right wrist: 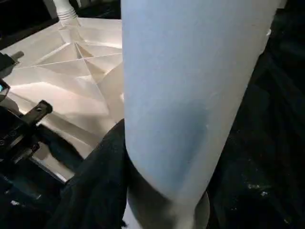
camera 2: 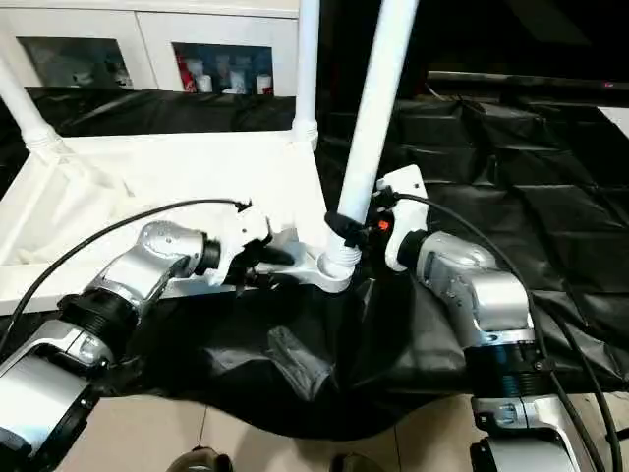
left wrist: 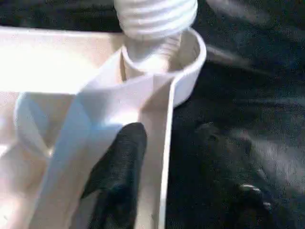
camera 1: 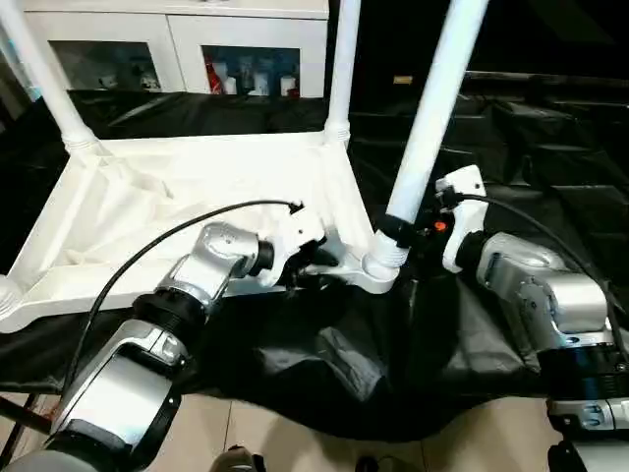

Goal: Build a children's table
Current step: Insert table leg to table base

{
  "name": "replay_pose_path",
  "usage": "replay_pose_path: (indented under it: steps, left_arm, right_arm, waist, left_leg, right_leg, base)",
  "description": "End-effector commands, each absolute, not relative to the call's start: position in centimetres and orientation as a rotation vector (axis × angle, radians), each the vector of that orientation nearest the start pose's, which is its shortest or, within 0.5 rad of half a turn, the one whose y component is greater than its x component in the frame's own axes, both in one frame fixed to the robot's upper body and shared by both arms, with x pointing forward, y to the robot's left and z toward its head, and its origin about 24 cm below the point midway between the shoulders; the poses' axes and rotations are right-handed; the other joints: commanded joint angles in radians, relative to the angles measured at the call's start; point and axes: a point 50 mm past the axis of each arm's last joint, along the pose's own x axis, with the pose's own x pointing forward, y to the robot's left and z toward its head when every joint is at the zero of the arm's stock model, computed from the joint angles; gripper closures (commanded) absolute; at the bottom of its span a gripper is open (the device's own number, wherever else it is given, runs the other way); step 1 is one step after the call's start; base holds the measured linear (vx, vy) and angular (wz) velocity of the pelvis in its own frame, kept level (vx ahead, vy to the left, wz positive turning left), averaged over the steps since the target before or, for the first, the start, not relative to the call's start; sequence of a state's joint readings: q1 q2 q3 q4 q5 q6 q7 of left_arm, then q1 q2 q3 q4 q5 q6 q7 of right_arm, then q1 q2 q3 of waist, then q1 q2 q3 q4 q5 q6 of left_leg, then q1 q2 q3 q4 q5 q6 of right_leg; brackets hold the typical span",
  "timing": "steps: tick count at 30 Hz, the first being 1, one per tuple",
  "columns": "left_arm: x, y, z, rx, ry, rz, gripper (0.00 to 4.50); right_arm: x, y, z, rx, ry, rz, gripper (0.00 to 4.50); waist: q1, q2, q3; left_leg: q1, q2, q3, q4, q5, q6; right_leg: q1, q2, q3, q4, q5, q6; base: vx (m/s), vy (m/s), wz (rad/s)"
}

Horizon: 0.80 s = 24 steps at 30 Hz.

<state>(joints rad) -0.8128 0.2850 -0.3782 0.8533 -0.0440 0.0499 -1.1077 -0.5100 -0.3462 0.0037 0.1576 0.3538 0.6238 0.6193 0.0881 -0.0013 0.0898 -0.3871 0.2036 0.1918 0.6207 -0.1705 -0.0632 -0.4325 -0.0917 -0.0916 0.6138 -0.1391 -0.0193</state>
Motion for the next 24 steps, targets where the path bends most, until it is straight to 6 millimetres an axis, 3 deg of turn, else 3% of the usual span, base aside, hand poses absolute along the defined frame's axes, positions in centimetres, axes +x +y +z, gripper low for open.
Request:
replay_pose_path:
  steps: [1,6,7,8,18,24]
  left_arm:
    - [35.0,9.9,7.4,0.428,0.395,-1.316,2.89]
    - [35.0,10.1,7.1,0.43,0.405,-1.322,3.22]
    - [35.0,10.1,7.1,0.429,0.402,-1.322,3.5]
    - [35.1,10.1,7.1,0.429,0.404,-1.323,3.5]
    - [35.0,10.3,6.9,0.432,0.422,-1.339,4.37]
    - [34.7,10.3,6.8,0.446,0.444,-1.358,4.48]
  right_arm:
    - [32.7,-15.4,11.7,0.043,0.243,0.723,2.6]
    - [32.9,-15.3,11.4,0.032,0.252,0.726,2.6]
    - [33.0,-15.3,11.3,0.031,0.254,0.726,2.6]
    - [33.0,-15.2,11.2,0.027,0.258,0.731,2.6]
    - [33.4,-14.6,10.4,0.009,0.287,0.756,2.6]
    - [33.7,-14.2,9.7,-0.008,0.327,0.787,2.6]
  waist:
    - [0.003,-0.002,-0.104]
    - [0.003,-0.004,-0.104]
    - [0.003,-0.004,-0.104]
    - [0.003,-0.008,-0.105]
    - [0.002,-0.005,-0.104]
    - [0.0,-0.007,-0.101]
  left_leg:
    - [0.018,0.015,-0.011,-0.068,-0.184,0.014]
    - [0.018,0.016,-0.011,-0.068,-0.188,0.013]
    - [0.017,0.015,-0.011,-0.068,-0.188,0.014]
    - [0.017,0.016,-0.011,-0.068,-0.186,0.016]
    - [0.017,0.017,-0.012,-0.068,-0.185,0.02]
    - [0.017,0.019,-0.011,-0.069,-0.173,0.031]
  right_leg:
    - [0.075,-0.052,0.046,-0.076,-0.276,-0.177]
    - [0.075,-0.053,0.046,-0.076,-0.28,-0.181]
    - [0.075,-0.052,0.046,-0.076,-0.281,-0.181]
    - [0.076,-0.053,0.046,-0.076,-0.281,-0.18]
    - [0.075,-0.054,0.046,-0.075,-0.284,-0.184]
    - [0.075,-0.054,0.048,-0.071,-0.244,-0.202]
  base:
    - [0.0,0.0,0.0]
    - [0.0,0.0,0.0]
    - [0.0,0.0,0.0]
    - [0.0,0.0,0.0]
    - [0.0,0.0,0.0]
    - [0.0,0.0,0.0]
